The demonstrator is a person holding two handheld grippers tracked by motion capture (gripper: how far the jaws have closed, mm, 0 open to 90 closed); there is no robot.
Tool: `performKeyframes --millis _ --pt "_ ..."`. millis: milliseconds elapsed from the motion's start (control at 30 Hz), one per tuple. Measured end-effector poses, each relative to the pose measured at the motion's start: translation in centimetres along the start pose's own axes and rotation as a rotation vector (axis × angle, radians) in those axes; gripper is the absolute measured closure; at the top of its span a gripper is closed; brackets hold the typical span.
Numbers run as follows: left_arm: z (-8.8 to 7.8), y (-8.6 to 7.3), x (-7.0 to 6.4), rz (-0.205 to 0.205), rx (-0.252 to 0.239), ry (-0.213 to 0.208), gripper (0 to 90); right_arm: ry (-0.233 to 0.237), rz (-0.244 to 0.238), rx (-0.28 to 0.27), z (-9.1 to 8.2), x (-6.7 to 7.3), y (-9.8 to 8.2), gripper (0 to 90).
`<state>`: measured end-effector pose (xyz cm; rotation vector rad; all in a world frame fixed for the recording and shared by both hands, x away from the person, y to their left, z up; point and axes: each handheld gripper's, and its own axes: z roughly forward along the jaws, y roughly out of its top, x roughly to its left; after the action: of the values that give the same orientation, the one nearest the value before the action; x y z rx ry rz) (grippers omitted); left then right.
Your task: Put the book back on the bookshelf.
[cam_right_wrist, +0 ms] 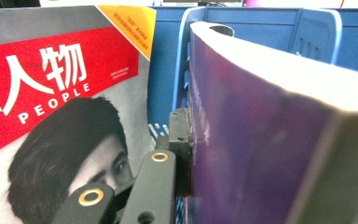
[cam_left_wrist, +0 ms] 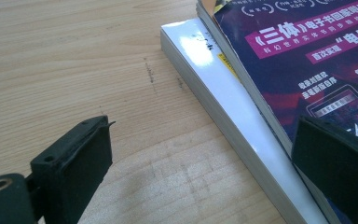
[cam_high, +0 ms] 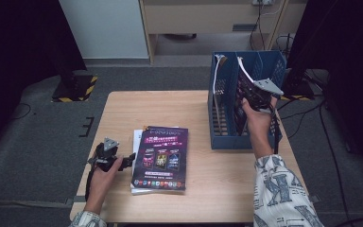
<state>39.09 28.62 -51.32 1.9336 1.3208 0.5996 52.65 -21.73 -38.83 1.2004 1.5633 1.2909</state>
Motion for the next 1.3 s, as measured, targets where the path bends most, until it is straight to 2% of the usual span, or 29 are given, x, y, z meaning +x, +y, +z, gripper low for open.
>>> performKeyframes --millis 167,433,533,667,900,1000,1033,1300 --pt "0.0 0.0 0.0 0.000 0.000 0.001 4.8 0.028 -0.003 0.003 0.0 0.2 -0.1 81.3" --pt "0.0 0.0 0.0 -0.001 -0.002 0.000 4.9 0.032 0.009 -0.007 0.0 0.4 -0.3 81.5" --pt "0.0 0.0 0.1 -0.003 -0.003 0.001 4.9 0.026 -0.004 -0.005 0.0 0.4 -0.2 82.1" --pt "0.0 0.1 0.1 -0.001 -0.006 0.003 4.9 -0.008 -0.016 -0.012 0.1 0.5 -0.2 82.4" --pt "0.0 0.1 0.2 -0.004 -0.006 0.001 4.9 -0.044 -0.003 -0.030 0.8 0.3 -0.5 82.6" --pt "0.0 0.1 0.2 -0.005 -0.008 0.001 4.8 -0.047 -0.026 -0.027 1.0 0.6 -0.5 82.5" --pt "-0.1 0.1 0.2 -0.006 -0.008 0.001 4.9 -0.058 -0.047 -0.026 1.0 0.8 -0.4 82.5" --pt "-0.1 0.1 0.2 -0.008 -0.011 0.003 4.9 -0.093 -0.098 -0.015 1.3 0.9 -0.2 82.5"
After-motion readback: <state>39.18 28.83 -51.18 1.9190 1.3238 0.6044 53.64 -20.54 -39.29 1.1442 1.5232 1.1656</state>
